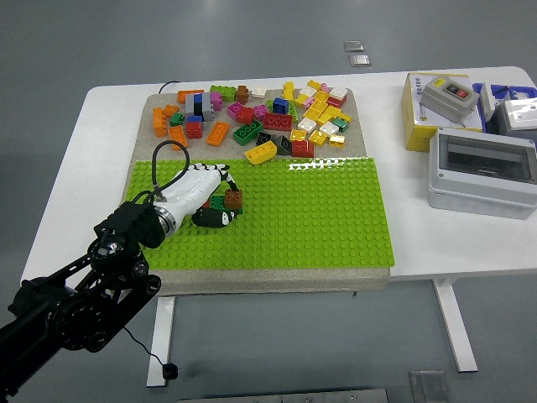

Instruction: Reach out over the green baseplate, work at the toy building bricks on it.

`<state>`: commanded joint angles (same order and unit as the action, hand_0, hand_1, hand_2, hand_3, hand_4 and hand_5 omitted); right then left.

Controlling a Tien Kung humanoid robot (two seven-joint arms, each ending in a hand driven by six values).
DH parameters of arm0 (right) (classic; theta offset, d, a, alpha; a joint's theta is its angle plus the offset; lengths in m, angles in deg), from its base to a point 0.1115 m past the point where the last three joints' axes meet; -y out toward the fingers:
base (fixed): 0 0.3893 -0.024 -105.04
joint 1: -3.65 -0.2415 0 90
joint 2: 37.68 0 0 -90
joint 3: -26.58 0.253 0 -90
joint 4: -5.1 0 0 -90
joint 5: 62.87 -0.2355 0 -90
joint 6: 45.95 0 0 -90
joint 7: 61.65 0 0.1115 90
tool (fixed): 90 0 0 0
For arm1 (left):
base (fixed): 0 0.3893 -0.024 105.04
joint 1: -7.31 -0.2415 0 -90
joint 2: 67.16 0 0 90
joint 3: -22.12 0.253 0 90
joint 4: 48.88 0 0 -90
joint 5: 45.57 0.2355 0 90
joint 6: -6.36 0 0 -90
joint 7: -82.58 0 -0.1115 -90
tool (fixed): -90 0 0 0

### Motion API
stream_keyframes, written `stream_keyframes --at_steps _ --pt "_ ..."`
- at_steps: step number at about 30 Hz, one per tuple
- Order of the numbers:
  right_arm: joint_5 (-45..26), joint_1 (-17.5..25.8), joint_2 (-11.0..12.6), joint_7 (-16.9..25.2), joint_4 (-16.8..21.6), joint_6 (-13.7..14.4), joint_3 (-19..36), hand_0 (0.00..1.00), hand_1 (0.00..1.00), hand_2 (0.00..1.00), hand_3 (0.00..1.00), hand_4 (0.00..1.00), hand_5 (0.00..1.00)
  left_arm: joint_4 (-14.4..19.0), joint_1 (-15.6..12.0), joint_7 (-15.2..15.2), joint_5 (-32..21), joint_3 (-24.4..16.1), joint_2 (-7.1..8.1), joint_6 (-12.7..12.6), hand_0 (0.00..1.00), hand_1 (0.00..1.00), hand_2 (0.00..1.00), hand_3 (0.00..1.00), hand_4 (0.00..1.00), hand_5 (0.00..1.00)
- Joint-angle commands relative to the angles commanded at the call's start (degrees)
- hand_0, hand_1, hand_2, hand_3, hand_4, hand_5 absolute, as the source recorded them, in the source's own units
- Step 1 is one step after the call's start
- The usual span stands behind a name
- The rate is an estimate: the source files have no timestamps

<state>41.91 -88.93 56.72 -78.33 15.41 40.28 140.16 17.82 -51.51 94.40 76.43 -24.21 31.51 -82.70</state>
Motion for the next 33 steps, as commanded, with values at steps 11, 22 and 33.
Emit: stream_keyframes --at_steps 11,22,33 --pt "0.7 0.0 0.0 0.0 0.0 -0.1 0.5 0.695 0.609 0.568 0.691 0.373 0.874 7.6 -2.2 0.4 1.8 -4.5 1.3 0.0 0.998 0.944 0.964 0.643 0.704 0.323" --pt "1.4 0.8 0.1 0.0 0.0 -0.5 1.4 0.697 0.609 0.568 0.691 0.373 0.874 20.6 -14.6 0.7 4.0 -17.2 10.01 -1.5 0.998 0.941 0.966 0.762 0.688 0.268" --pt "4.2 0.8 0.2 -0.2 0.0 -1.0 3.7 0.696 0.61 0.568 0.691 0.373 0.876 14.3 -24.7 -3.6 8.0 -21.7 9.71 -3.7 0.998 0.943 0.967 0.798 0.681 0.243"
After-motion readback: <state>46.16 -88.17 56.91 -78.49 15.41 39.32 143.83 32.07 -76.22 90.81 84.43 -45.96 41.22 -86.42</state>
